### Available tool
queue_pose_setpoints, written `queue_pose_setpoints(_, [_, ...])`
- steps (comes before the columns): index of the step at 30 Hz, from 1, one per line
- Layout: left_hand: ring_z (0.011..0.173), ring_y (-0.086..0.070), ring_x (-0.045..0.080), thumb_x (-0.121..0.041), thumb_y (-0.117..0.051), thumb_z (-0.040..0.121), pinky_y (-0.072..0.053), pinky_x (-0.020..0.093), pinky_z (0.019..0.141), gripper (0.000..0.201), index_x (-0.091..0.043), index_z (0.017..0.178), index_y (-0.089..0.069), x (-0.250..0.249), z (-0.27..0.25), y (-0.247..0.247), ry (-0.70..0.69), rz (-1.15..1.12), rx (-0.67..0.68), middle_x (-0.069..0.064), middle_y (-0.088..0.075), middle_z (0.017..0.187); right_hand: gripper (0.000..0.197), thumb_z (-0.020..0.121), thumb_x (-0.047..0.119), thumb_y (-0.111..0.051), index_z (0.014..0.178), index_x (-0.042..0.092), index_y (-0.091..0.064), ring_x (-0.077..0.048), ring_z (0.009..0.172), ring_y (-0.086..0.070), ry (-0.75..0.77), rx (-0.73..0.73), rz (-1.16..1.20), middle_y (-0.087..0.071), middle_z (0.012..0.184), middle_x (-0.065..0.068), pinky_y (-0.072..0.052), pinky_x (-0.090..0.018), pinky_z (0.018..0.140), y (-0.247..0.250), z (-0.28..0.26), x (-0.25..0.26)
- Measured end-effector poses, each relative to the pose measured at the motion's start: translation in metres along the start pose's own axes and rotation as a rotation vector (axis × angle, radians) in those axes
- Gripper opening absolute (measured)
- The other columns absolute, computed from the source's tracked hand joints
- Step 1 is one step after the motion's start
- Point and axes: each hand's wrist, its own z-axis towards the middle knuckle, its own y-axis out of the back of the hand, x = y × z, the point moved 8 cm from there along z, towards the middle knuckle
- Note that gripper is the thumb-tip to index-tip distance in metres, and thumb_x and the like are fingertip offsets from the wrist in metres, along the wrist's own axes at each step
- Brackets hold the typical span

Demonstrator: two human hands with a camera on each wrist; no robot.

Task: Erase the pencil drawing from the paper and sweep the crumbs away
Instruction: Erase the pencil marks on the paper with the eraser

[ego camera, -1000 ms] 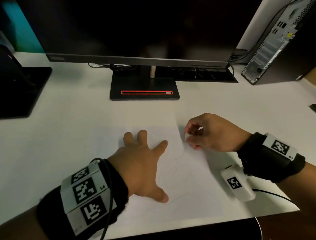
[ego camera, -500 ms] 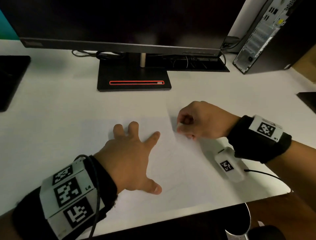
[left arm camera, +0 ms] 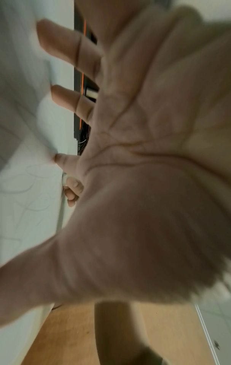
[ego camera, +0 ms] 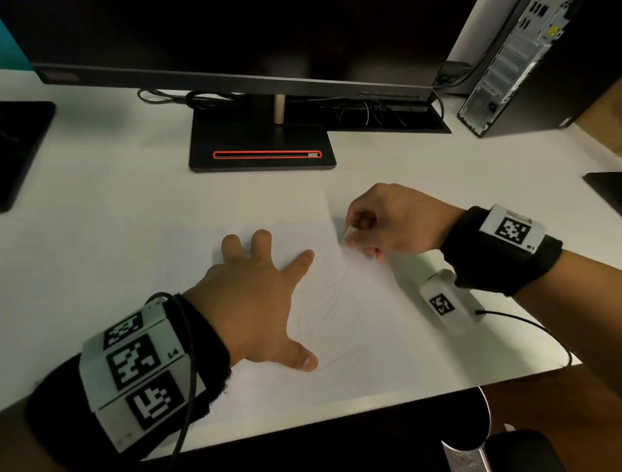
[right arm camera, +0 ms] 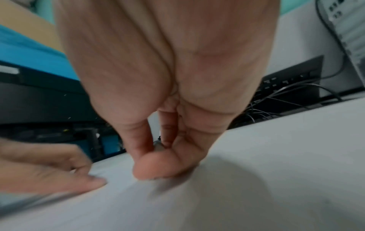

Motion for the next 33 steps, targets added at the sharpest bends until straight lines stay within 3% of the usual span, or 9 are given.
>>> queue_pose_setpoints(4, [0.137, -0.010, 0.040, -0.089, -0.064, 0.057, -0.049, 0.045, 0.096, 0.132, -0.045, 0.150, 0.019, 0.001, 0.000, 0.000, 0.000, 0.004, 0.001, 0.007, 0.005, 0.152, 0.013, 0.094, 0.024, -0.071, 0.087, 0.014, -0.073, -0.010, 0.057, -0.071, 0.057, 0.129, 0.024, -0.076, 0.068, 0.000, -0.051, -0.018, 0.061, -0.019, -0.009, 0.016])
queue_pose_setpoints(8, [0.136, -0.011, 0.039, -0.090, -0.063, 0.056, -0.049, 0.044, 0.094, 0.132, -0.046, 0.150, 0.019, 0.001, 0.000, 0.000, -0.002, 0.009, -0.011, 0.005, 0.005, 0.150, 0.015, 0.094, 0.025, -0.069, 0.084, 0.013, -0.069, -0.004, 0.054, -0.067, 0.005, -0.028, -0.033, -0.074, 0.064, 0.003, -0.058, -0.031, 0.071, -0.001, -0.006, 0.003])
queue_pose_setpoints(12, [0.136, -0.011, 0.039, -0.090, -0.062, 0.056, -0.048, 0.045, 0.096, 0.132, -0.045, 0.151, 0.017, 0.001, 0.000, 0.001, -0.005, 0.015, -0.015, 0.007, 0.003, 0.151, 0.015, 0.095, 0.026, -0.069, 0.085, 0.014, -0.071, -0.007, 0.057, -0.071, 0.061, 0.115, 0.001, -0.076, 0.067, 0.002, -0.054, -0.018, 0.062, -0.021, -0.017, 0.017])
queue_pose_setpoints(17, [0.135, -0.013, 0.040, -0.090, -0.063, 0.055, -0.049, 0.046, 0.095, 0.133, -0.046, 0.151, 0.018, 0.002, -0.001, 0.001, -0.004, 0.016, -0.005, 0.007, 0.001, 0.149, 0.017, 0.094, 0.023, -0.069, 0.082, 0.011, -0.069, -0.009, 0.057, -0.071, -0.015, -0.007, 0.005, -0.076, 0.066, 0.001, -0.058, -0.031, 0.070, -0.004, -0.012, 0.001])
queue_pose_setpoints(21, [0.136, -0.012, 0.041, -0.089, -0.064, 0.055, -0.047, 0.047, 0.097, 0.133, -0.046, 0.151, 0.018, 0.001, 0.000, 0.001, 0.000, 0.019, 0.001, 0.007, 0.002, 0.151, 0.014, 0.094, 0.024, -0.071, 0.086, 0.012, -0.072, -0.011, 0.058, -0.073, 0.026, 0.139, 0.045, -0.076, 0.068, 0.001, -0.054, -0.019, 0.060, -0.022, -0.019, 0.015])
queue_pose_setpoints(25, [0.138, -0.010, 0.041, -0.090, -0.063, 0.055, -0.046, 0.046, 0.097, 0.133, -0.046, 0.150, 0.019, 0.002, -0.001, 0.001, 0.001, 0.018, 0.001, 0.010, 0.004, 0.152, 0.020, 0.095, 0.024, -0.069, 0.085, 0.006, -0.069, -0.007, 0.054, -0.069, -0.035, -0.006, 0.007, -0.076, 0.066, 0.001, -0.050, -0.023, 0.065, -0.004, -0.012, -0.001])
queue_pose_setpoints(29, [0.138, -0.009, 0.041, -0.090, -0.063, 0.055, -0.044, 0.046, 0.099, 0.133, -0.047, 0.150, 0.019, 0.002, 0.000, 0.001, 0.009, 0.024, 0.007, 0.010, 0.006, 0.153, 0.017, 0.095, 0.025, -0.070, 0.086, 0.010, -0.071, -0.010, 0.055, -0.071, 0.028, 0.140, 0.029, -0.075, 0.067, 0.001, -0.051, -0.017, 0.059, -0.024, -0.018, 0.016])
queue_pose_setpoints(33, [0.137, -0.011, 0.040, -0.091, -0.063, 0.055, -0.045, 0.045, 0.097, 0.133, -0.047, 0.150, 0.019, 0.002, 0.000, 0.001, 0.006, 0.021, -0.003, 0.008, 0.003, 0.151, 0.024, 0.095, 0.025, -0.068, 0.081, 0.006, -0.070, -0.008, 0.052, -0.070, -0.038, 0.035, 0.016, -0.075, 0.065, 0.001, -0.049, -0.020, 0.062, -0.008, -0.012, 0.003])
